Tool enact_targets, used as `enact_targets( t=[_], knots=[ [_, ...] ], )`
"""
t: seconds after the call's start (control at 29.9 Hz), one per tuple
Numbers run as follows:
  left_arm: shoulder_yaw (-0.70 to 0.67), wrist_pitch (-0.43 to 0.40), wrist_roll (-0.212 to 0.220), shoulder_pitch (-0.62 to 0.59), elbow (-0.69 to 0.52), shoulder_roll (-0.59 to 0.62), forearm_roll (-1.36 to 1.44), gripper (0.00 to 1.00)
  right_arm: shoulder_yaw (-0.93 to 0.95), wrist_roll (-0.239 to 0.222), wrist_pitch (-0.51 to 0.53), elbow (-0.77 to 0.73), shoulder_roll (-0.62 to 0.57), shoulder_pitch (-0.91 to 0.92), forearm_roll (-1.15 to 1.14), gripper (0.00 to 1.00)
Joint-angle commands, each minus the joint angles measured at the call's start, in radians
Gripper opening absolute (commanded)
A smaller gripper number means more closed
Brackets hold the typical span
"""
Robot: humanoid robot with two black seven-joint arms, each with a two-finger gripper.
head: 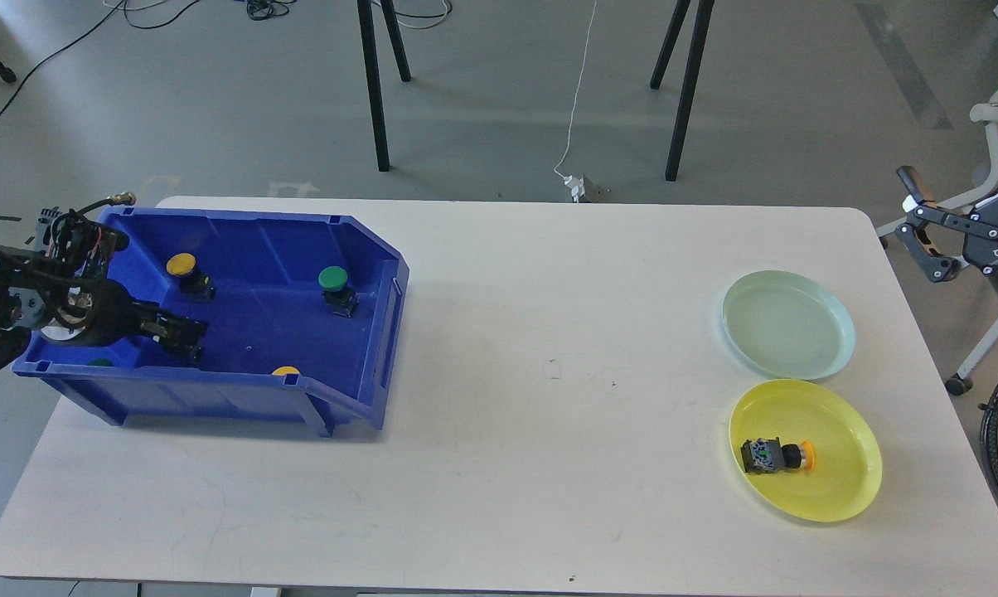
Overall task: Pass button and place on color plate
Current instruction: 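Grasp another button in the blue bin with the left gripper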
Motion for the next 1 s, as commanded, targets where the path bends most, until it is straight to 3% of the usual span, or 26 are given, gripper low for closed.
enact_targets(
  t=[0.0,0.23,0.5,0.6,0.84,0.97],
  knots=[
    [0.0,-0.001,0.0,0.001,0.0,0.0,0.0,0.78,-0.001,0.0,0.012,0.0,0.0,0.0,0.0,0.95],
    [0.0,-0.007,0.0,0.003,0.008,-0.01,0.0,0.68,0.001,0.003,0.018,0.0,0.0,-0.017,0.0,0.95],
    [0.0,-0.007,0.0,0.02,0.031,-0.018,0.0,0.65,0.002,0.003,0.027,0.0,0.0,-0.026,0.0,0.95],
    [0.0,-0.007,0.0,0.021,0.031,-0.018,0.0,0.53,0.001,0.003,0.027,0.0,0.0,-0.028,0.0,0.95],
    [0.0,0.002,0.0,0.021,0.031,-0.018,0.015,0.04,0.001,0.003,0.027,-0.002,0.0,-0.029,0.0,0.95],
    [-0.001,0.01,0.0,0.02,0.029,-0.016,0.029,0.02,0.002,0.003,0.027,-0.002,0.0,-0.036,0.0,0.95]
  ],
)
